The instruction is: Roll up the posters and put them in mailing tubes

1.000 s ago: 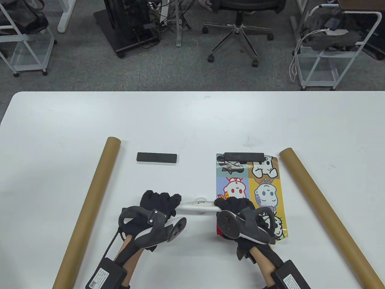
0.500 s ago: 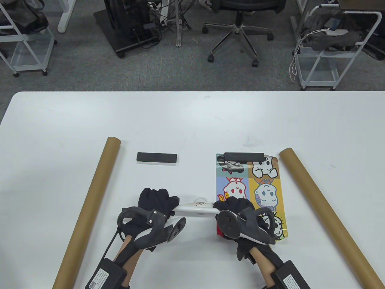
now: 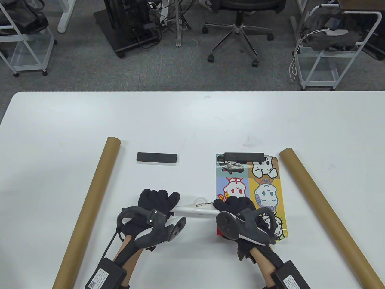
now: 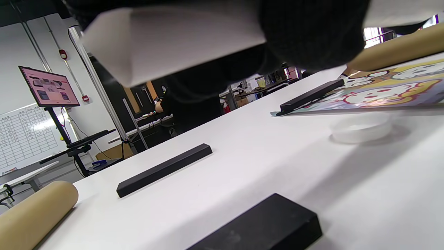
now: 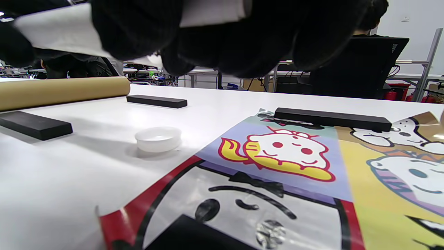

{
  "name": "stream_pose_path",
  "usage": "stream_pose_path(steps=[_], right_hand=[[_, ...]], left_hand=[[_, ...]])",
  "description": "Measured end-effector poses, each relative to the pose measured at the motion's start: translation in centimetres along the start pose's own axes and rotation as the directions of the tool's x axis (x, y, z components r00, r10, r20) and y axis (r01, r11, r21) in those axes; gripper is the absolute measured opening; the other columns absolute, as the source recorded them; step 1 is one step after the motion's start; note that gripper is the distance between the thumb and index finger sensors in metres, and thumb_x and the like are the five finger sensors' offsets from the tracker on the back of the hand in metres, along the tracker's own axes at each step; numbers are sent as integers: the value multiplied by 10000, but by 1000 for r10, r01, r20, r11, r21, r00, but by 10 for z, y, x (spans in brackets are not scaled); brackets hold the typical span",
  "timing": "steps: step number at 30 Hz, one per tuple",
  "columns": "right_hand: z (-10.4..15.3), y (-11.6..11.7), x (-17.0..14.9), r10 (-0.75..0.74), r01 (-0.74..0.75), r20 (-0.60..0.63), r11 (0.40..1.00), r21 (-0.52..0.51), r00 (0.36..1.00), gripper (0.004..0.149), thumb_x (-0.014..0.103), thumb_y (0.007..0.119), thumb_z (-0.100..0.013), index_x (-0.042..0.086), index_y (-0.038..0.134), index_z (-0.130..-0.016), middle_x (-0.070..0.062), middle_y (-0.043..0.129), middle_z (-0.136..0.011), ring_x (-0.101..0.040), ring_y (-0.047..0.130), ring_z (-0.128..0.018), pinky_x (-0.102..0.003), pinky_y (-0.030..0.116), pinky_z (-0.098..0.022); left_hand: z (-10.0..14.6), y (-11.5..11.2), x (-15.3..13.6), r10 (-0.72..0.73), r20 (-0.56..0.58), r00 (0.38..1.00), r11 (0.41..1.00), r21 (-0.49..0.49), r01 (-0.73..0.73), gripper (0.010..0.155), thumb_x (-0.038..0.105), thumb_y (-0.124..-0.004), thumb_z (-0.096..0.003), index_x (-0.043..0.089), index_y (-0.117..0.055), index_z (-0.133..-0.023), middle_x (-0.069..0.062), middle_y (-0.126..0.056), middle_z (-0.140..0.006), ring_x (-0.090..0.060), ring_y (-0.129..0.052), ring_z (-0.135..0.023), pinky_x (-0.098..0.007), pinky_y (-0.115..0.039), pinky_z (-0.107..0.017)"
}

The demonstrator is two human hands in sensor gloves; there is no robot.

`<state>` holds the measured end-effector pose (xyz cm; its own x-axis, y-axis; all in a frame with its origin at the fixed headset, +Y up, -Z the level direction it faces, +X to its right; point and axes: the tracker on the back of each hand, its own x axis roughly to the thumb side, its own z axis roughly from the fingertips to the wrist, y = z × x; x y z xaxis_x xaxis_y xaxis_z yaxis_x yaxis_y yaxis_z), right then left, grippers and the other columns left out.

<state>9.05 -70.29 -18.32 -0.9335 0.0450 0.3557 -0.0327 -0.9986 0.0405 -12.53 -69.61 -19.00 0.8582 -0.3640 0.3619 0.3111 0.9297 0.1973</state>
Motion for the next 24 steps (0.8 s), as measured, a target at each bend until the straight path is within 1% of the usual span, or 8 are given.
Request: stream_pose_path(steps=[2, 7, 12, 16, 18, 21, 24], right_hand=[[0, 0, -1, -7, 7, 1, 1000, -4, 1000, 566, 357, 726, -457, 168, 687, -989, -33, 847, -754, -300, 919, -654, -638, 683, -665], [-1, 1, -2, -10, 10, -3, 1000, 8, 1000, 555, 354, 709, -465, 166, 694, -987, -18, 878, -727, -287, 946, -624, -625, 699, -659], [0, 1, -2, -34, 34, -8, 999, 21, 999, 528, 328, 661, -504, 148, 642, -1000, -54, 814, -756, -312, 885, -596, -658, 662, -664], [0, 1, -3, -20, 20, -7, 1000, 21, 1000, 566, 392, 701, -477, 154, 641, -988, -34, 808, -734, -292, 877, -563, -651, 671, -661], [0, 1, -4, -22, 22, -1, 999, 24, 1000, 619, 446, 708, -447, 153, 641, -988, -32, 807, -733, -289, 877, -561, -651, 674, -660], [0, 1, -5, -38, 38, 6, 999, 27, 999, 645, 460, 726, -431, 150, 640, -990, -33, 806, -734, -289, 877, -560, -650, 676, -660], [0, 1, -5, -39, 39, 3, 999, 14, 999, 653, 477, 711, -424, 149, 649, -985, -31, 811, -722, -287, 878, -550, -650, 679, -656]], left_hand=[[0, 0, -1, 0, -5, 1000, 1000, 8, 0, 627, 479, -742, -418, 382, -664, -1032, 157, -887, -807, -103, -985, -719, -462, -773, -761], [0, -2, -1, 20, 0, 1000, 1000, 0, -20, 613, 473, -719, -428, 381, -667, -1032, 167, -915, -791, -99, -1007, -702, -449, -783, -756], [0, -1, 0, 23, 4, 1000, 1000, 0, -23, 541, 462, -686, -449, 399, -691, -986, 142, -912, -773, -121, -990, -651, -471, -770, -753], [0, -1, 0, 29, 9, 1000, 1000, -3, -29, 509, 465, -679, -456, 403, -705, -961, 139, -913, -764, -123, -987, -629, -470, -774, -750], [0, -1, 1, 31, 10, 999, 999, -8, -31, 497, 465, -679, -457, 401, -716, -949, 138, -915, -763, -122, -991, -623, -468, -777, -747], [1, -1, 1, 28, 9, 1000, 1000, -6, -28, 493, 465, -681, -457, 401, -722, -944, 137, -918, -759, -123, -991, -620, -467, -781, -743], [0, -1, 1, 32, 10, 999, 999, -4, -31, 495, 468, -682, -457, 401, -721, -946, 137, -920, -756, -120, -992, -614, -465, -783, -742]])
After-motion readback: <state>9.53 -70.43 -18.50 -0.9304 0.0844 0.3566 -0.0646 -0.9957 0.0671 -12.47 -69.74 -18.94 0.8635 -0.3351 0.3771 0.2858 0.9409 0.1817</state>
